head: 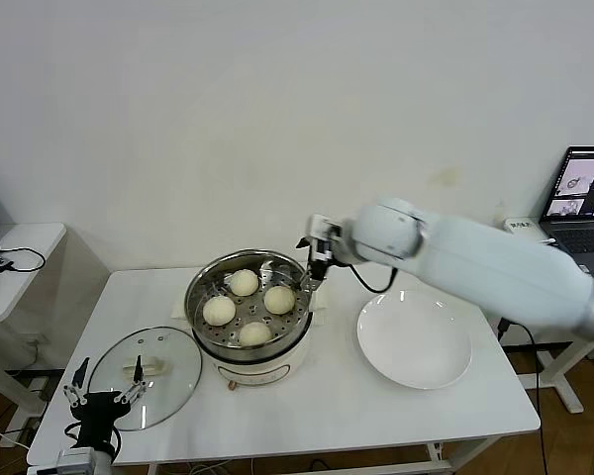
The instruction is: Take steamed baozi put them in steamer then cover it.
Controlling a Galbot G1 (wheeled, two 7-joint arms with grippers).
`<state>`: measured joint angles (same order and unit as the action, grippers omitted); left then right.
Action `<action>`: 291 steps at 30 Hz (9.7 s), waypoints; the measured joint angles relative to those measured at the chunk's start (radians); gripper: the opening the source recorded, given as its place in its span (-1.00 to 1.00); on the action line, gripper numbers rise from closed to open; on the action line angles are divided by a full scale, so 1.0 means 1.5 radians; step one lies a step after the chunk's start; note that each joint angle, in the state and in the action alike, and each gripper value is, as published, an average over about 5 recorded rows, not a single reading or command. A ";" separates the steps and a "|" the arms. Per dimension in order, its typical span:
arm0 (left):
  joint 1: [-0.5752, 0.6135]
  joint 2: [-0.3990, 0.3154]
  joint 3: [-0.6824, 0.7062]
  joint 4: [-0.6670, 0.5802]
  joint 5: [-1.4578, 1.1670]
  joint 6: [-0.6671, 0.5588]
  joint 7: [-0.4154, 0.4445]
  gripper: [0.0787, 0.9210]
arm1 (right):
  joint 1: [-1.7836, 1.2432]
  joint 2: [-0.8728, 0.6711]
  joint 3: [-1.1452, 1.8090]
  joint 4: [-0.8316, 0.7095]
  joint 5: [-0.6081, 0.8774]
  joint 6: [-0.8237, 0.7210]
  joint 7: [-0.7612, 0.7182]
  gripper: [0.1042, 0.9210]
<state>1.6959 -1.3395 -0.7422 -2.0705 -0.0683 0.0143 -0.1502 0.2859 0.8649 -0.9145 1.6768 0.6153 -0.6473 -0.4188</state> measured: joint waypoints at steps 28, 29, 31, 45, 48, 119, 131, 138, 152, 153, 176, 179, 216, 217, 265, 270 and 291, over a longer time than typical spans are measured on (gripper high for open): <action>-0.039 0.078 -0.061 0.158 0.466 -0.087 -0.033 0.77 | -1.050 0.137 1.016 0.112 -0.286 0.506 0.163 0.76; -0.036 0.080 -0.065 0.162 0.502 -0.090 -0.034 0.77 | -1.067 0.150 1.034 0.109 -0.294 0.516 0.164 0.76; -0.027 0.082 -0.072 0.167 0.571 -0.094 -0.037 0.77 | -1.093 0.172 1.067 0.102 -0.309 0.536 0.167 0.76; -0.050 0.117 -0.048 0.245 0.837 -0.120 -0.044 0.77 | -1.176 0.253 1.159 0.076 -0.359 0.603 0.176 0.76; -0.073 0.125 -0.032 0.270 0.858 -0.122 -0.044 0.77 | -1.188 0.261 1.166 0.073 -0.365 0.610 0.177 0.76; -0.194 0.122 -0.002 0.334 0.856 -0.086 -0.072 -0.89 | -1.243 0.309 1.150 0.070 -0.417 0.654 0.170 0.76; -0.107 0.136 -0.094 0.152 0.796 0.003 0.006 -0.89 | -1.248 0.309 1.141 0.078 -0.426 0.654 0.169 0.76; -0.099 0.165 -0.091 0.058 0.740 0.053 0.058 -0.89 | -1.244 0.317 1.133 0.076 -0.436 0.654 0.169 0.76; -0.192 0.234 0.069 -0.013 0.683 0.162 0.119 -0.89 | -1.255 0.353 1.135 0.098 -0.499 0.641 0.192 0.76; -0.204 0.234 0.084 -0.013 0.686 0.170 0.125 -0.89 | -1.255 0.357 1.136 0.099 -0.505 0.640 0.195 0.76; -0.432 0.043 0.354 0.082 0.958 0.240 0.263 -0.89 | -1.258 0.409 1.127 0.080 -0.592 0.637 0.237 0.76; -0.441 0.017 0.365 0.100 0.983 0.238 0.266 -0.89 | -1.261 0.409 1.127 0.079 -0.593 0.639 0.237 0.76; -0.460 -0.055 0.379 0.187 1.035 0.230 0.274 -0.84 | -1.270 0.409 1.116 0.076 -0.603 0.652 0.233 0.76; -0.460 -0.055 0.378 0.187 1.033 0.230 0.273 -0.80 | -1.270 0.409 1.115 0.076 -0.603 0.652 0.233 0.76; 0.018 -0.001 0.074 -0.066 0.146 -0.055 -0.011 0.77 | -1.300 0.390 1.065 0.121 -0.548 0.659 0.204 0.76; 0.052 -0.011 0.049 -0.044 0.048 -0.081 -0.018 0.77 | -1.312 0.381 1.054 0.135 -0.515 0.651 0.192 0.76; 0.091 -0.027 0.016 0.019 -0.067 -0.156 -0.002 0.77 | -1.335 0.367 1.007 0.176 -0.450 0.622 0.198 0.76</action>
<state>1.8325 -1.3802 -0.7177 -2.0428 -0.1688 -0.2190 -0.1529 -1.7164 1.4152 0.5961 1.9411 -0.0595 0.2849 -0.1224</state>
